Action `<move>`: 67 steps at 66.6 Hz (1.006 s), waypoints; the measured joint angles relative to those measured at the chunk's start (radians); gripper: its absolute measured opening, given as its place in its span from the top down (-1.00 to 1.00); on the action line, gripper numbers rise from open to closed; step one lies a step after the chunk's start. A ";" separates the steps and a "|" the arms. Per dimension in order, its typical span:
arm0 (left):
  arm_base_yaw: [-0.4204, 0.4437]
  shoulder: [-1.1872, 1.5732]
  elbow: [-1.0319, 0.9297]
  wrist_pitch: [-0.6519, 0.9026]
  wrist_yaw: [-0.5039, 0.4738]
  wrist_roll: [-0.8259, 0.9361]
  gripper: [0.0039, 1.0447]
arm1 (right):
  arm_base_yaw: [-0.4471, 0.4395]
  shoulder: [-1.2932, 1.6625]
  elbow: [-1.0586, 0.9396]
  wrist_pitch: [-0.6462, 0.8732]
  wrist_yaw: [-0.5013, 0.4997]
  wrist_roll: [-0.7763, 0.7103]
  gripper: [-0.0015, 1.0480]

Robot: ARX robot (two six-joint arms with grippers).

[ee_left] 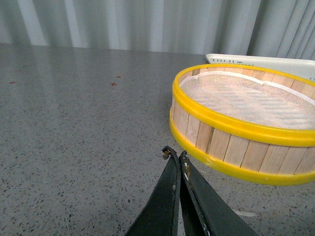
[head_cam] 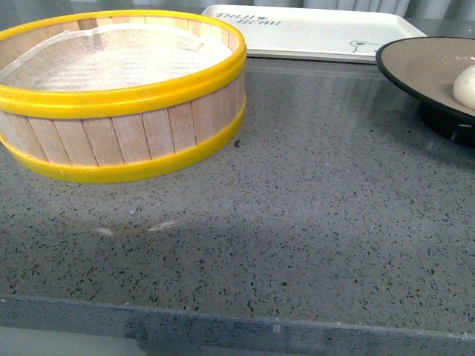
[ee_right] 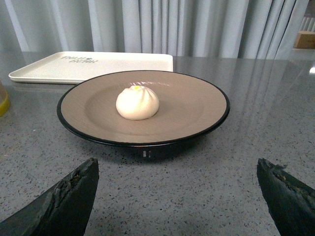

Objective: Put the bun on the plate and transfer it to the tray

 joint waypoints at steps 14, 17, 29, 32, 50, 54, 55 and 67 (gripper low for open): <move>0.000 -0.146 0.000 -0.183 0.000 0.000 0.93 | 0.000 0.000 0.000 0.000 0.000 0.000 -0.83; 0.000 -0.182 0.000 -0.194 0.000 0.000 0.93 | 0.000 0.000 0.000 0.000 0.000 0.000 -0.83; 0.000 -0.192 0.000 -0.200 0.000 -0.001 0.93 | 0.000 0.000 0.000 0.000 0.000 0.000 -0.83; 0.000 -0.192 0.000 -0.200 0.000 -0.001 0.84 | 0.000 0.000 0.000 0.000 0.000 0.000 -0.83; 0.000 -0.192 0.000 -0.200 0.000 -0.001 -0.26 | 0.000 0.000 0.000 0.000 0.000 0.000 -0.83; 0.000 -0.192 0.000 -0.200 0.000 -0.001 -0.47 | 0.000 0.000 0.000 0.000 0.000 0.000 -0.83; 0.000 -0.192 0.000 -0.200 0.000 -0.001 -0.50 | 0.001 0.000 0.000 0.000 0.006 0.000 -0.83; 0.000 -0.192 0.000 -0.200 0.000 -0.001 -0.88 | 0.054 0.236 0.040 0.234 0.286 -0.103 -0.83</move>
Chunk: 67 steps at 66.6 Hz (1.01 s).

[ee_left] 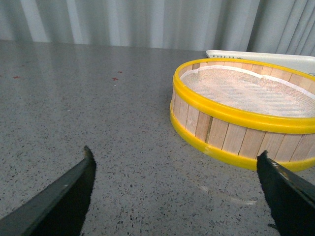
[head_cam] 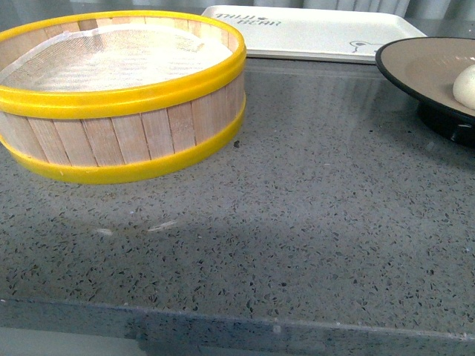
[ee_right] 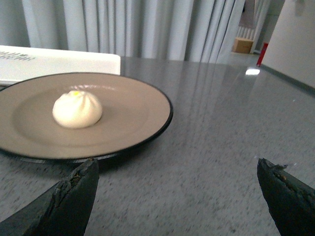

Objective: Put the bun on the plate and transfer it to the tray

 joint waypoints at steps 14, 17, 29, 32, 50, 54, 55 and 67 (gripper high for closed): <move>0.000 0.000 0.000 0.000 0.000 0.000 -0.88 | -0.279 0.474 0.217 0.302 -0.321 0.183 -0.83; 0.000 0.000 0.000 0.000 0.000 0.000 -0.88 | -0.353 0.590 0.285 0.280 -0.407 0.290 -0.83; 0.000 0.000 0.000 0.000 0.000 0.000 -0.88 | -0.498 0.874 0.459 0.172 -0.582 0.720 -0.83; 0.000 0.000 0.000 0.000 0.000 0.000 -0.88 | -0.520 0.916 0.479 0.146 -0.610 0.807 -0.83; 0.000 0.000 0.000 0.000 0.000 0.000 -0.88 | -0.544 1.004 0.489 0.090 -0.724 1.051 -0.83; 0.000 0.000 0.000 0.000 0.000 0.000 -0.88 | -0.535 1.015 0.489 0.091 -0.735 1.080 -0.83; 0.000 0.000 0.000 0.000 0.000 0.000 -0.88 | -0.531 1.019 0.489 0.092 -0.740 1.087 -0.83; 0.000 0.000 0.000 0.000 0.000 0.000 -0.88 | -0.486 1.032 0.489 0.103 -0.758 1.162 -0.83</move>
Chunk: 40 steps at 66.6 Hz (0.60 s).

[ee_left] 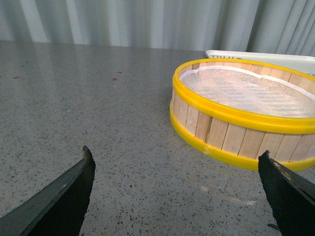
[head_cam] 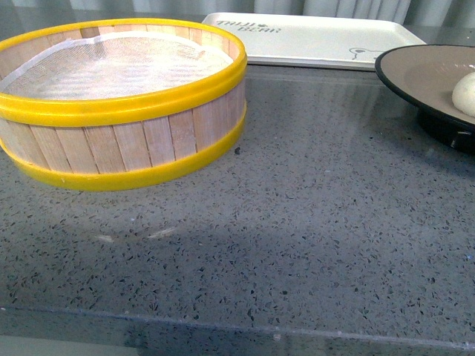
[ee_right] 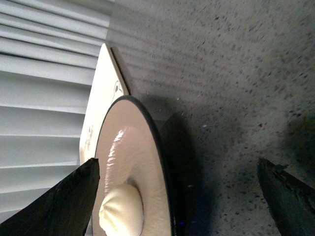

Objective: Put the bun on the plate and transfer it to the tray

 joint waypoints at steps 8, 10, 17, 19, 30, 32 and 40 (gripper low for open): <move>0.000 0.000 0.000 0.000 0.000 0.000 -0.88 | 0.061 -0.002 -0.004 0.019 -0.008 0.067 -0.83; 0.000 0.000 0.000 0.000 0.000 0.000 -0.88 | 0.077 -0.004 -0.008 0.025 -0.011 0.081 -0.83; 0.000 0.000 0.000 0.000 0.000 0.000 -0.88 | 0.114 -0.009 -0.025 0.037 -0.013 0.120 -0.83; 0.000 0.000 0.000 0.000 0.000 0.000 -0.88 | 0.121 -0.009 -0.029 0.040 -0.014 0.127 -0.83; 0.000 0.000 0.000 0.000 0.000 0.000 -0.88 | 0.137 -0.005 -0.040 0.051 -0.020 0.142 -0.52; 0.000 0.000 0.000 0.000 0.000 0.000 -0.88 | 0.137 -0.002 -0.040 0.055 -0.024 0.143 -0.41; 0.000 0.000 0.000 0.000 0.000 0.000 -0.88 | 0.133 0.024 -0.039 0.067 -0.041 0.142 -0.01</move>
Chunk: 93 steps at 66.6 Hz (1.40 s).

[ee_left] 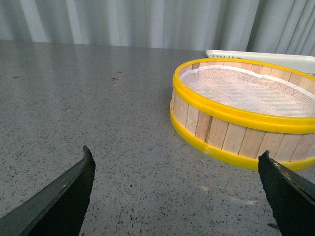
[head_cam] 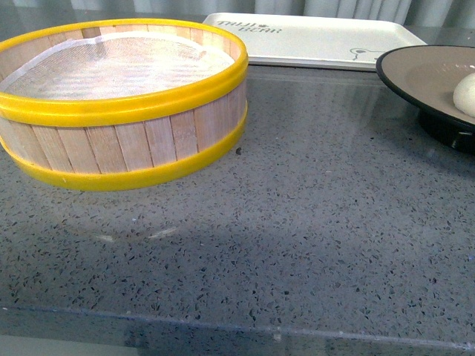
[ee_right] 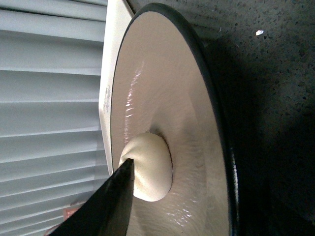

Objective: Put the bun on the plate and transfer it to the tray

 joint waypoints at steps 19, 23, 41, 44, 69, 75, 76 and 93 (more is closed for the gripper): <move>0.000 0.000 0.000 0.000 0.000 0.000 -0.88 | -0.010 0.013 0.004 0.012 -0.015 -0.006 0.90; 0.000 0.000 0.000 0.000 0.000 0.000 -0.88 | -0.008 0.014 0.004 0.016 -0.016 -0.014 0.94; 0.000 0.000 0.000 0.000 0.000 0.000 -0.88 | -0.004 -0.021 -0.039 0.088 -0.024 0.000 0.94; 0.000 0.000 0.000 0.000 0.000 0.000 -0.88 | -0.004 -0.031 -0.042 0.098 -0.026 0.002 0.94; 0.000 0.000 0.000 0.000 0.000 0.000 -0.88 | -0.002 0.028 0.112 0.121 -0.011 0.024 0.94; 0.000 0.000 0.000 0.000 0.000 0.000 -0.88 | 0.011 0.109 0.215 0.121 0.014 0.033 0.94; 0.000 0.000 0.000 0.000 0.000 0.000 -0.88 | 0.012 0.120 0.229 0.120 0.018 0.033 0.94; 0.000 0.000 0.000 0.000 0.000 0.000 -0.88 | 0.071 0.356 0.512 0.061 0.074 0.048 0.94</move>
